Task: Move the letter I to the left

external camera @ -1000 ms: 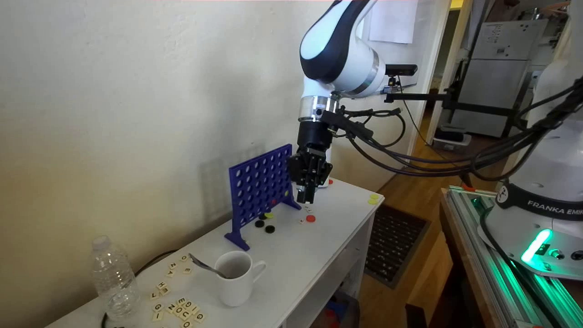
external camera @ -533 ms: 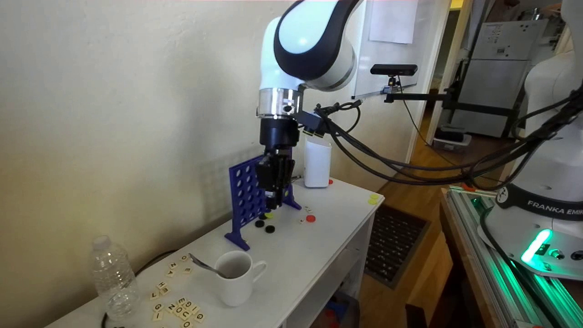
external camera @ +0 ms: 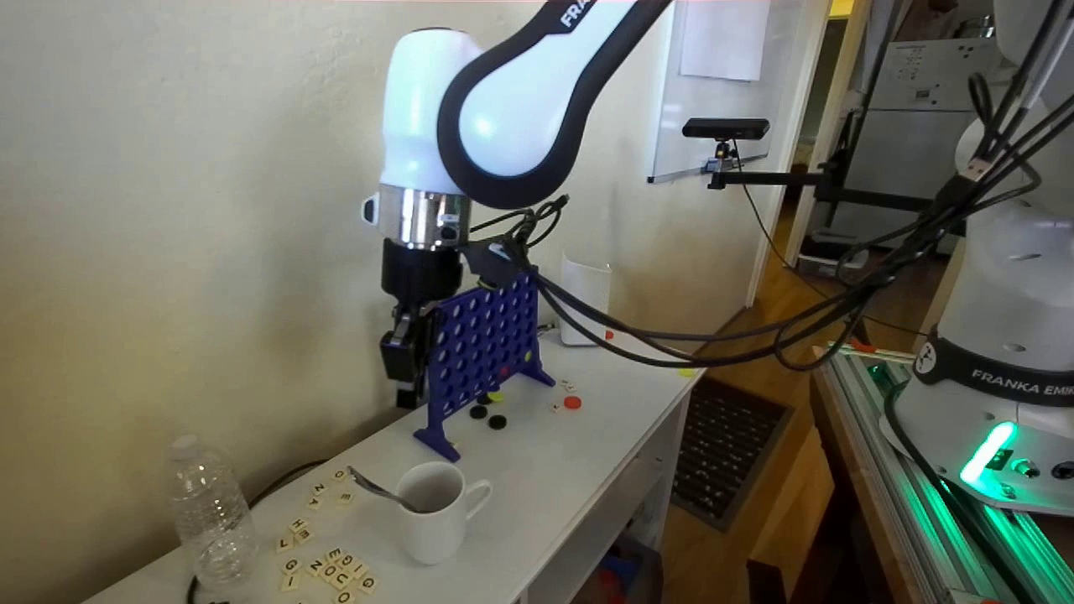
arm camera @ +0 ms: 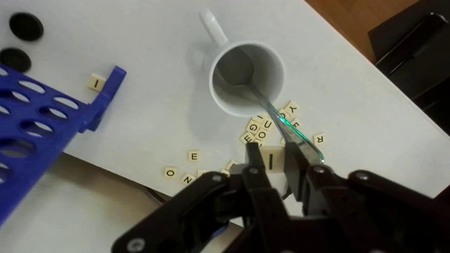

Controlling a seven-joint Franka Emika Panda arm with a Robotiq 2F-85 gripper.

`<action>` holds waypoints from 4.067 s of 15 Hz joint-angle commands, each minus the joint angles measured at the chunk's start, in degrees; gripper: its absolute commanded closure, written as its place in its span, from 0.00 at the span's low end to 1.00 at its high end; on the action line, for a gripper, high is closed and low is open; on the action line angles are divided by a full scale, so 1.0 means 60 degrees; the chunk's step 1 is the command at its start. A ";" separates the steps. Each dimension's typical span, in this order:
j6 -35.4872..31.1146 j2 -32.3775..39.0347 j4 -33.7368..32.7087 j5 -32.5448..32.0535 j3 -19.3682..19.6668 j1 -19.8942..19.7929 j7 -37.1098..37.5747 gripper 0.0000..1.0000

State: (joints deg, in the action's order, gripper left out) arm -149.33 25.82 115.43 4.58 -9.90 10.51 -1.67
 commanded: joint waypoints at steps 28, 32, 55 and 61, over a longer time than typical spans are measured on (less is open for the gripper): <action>0.2939 0.3962 -0.5924 -0.1464 0.0410 0.0921 0.0072 0.95; 0.3337 0.3996 -0.6005 -0.1259 0.0361 0.0890 0.0352 0.95; 0.3453 0.6363 -0.8294 -0.1568 0.0504 0.0762 -0.0650 0.95; 0.4200 0.7355 -0.9494 -0.1630 0.0616 0.0885 -0.0692 0.95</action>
State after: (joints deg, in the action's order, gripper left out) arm -127.87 65.82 65.22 -4.40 -6.85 14.89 -5.30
